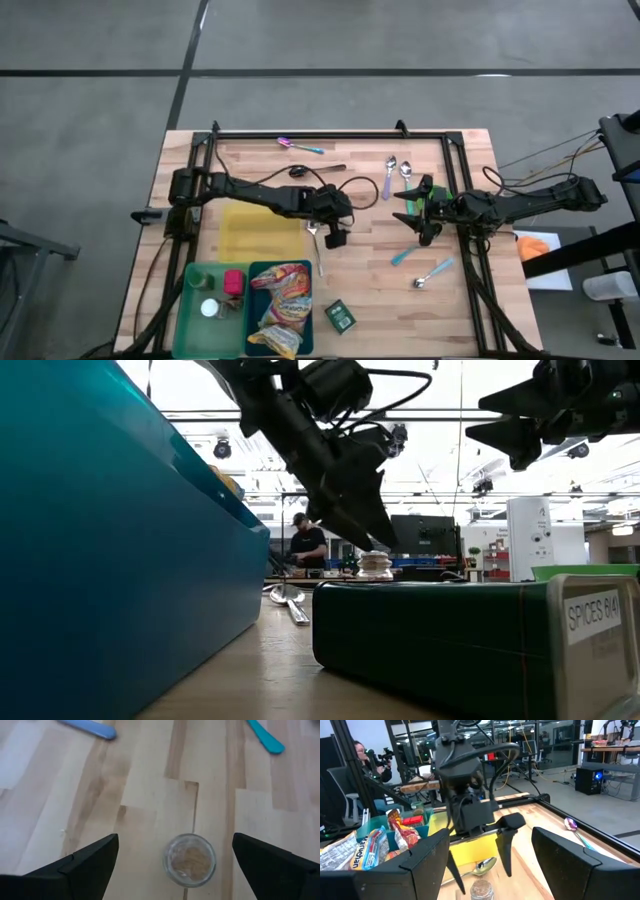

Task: Pick & Place Food Item
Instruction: Put the brown spice bottle into the green bin

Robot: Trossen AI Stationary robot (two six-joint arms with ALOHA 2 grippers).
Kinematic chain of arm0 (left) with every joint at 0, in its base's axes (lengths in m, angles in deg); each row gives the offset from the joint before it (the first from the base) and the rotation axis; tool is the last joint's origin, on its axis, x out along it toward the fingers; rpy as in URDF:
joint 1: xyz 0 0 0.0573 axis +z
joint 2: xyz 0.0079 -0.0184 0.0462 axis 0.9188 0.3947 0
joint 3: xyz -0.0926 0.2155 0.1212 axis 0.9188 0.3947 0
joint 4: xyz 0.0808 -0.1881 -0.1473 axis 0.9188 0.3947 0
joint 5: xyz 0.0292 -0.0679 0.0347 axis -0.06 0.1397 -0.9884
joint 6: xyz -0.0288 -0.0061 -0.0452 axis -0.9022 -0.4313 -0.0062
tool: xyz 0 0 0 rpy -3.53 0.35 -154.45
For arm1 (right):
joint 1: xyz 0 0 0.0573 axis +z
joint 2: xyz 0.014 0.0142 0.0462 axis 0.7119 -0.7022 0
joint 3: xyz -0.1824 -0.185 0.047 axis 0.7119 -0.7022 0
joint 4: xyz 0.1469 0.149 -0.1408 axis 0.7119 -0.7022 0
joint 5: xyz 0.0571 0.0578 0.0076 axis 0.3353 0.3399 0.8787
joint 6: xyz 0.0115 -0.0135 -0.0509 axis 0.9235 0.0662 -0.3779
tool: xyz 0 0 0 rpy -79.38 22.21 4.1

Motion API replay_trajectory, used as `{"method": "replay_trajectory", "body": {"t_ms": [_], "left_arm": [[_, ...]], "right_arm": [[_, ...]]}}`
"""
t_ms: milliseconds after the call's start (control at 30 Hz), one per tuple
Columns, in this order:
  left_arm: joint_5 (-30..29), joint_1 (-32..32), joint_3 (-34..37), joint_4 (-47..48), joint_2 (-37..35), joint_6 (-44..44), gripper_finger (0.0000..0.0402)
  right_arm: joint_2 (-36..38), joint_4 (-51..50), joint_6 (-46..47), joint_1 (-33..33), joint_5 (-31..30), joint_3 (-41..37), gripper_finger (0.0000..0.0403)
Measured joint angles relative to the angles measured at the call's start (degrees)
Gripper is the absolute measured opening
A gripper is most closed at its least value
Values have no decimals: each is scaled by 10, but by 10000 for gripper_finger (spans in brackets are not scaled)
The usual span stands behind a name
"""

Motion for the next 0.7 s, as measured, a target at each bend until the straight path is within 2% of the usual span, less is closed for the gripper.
{"method": "replay_trajectory", "body": {"t_ms": [700], "left_arm": [[10, 3, 105, -147, 0, -15, 396]], "right_arm": [[0, 0, 0, 0, 0, 0, 281]]}}
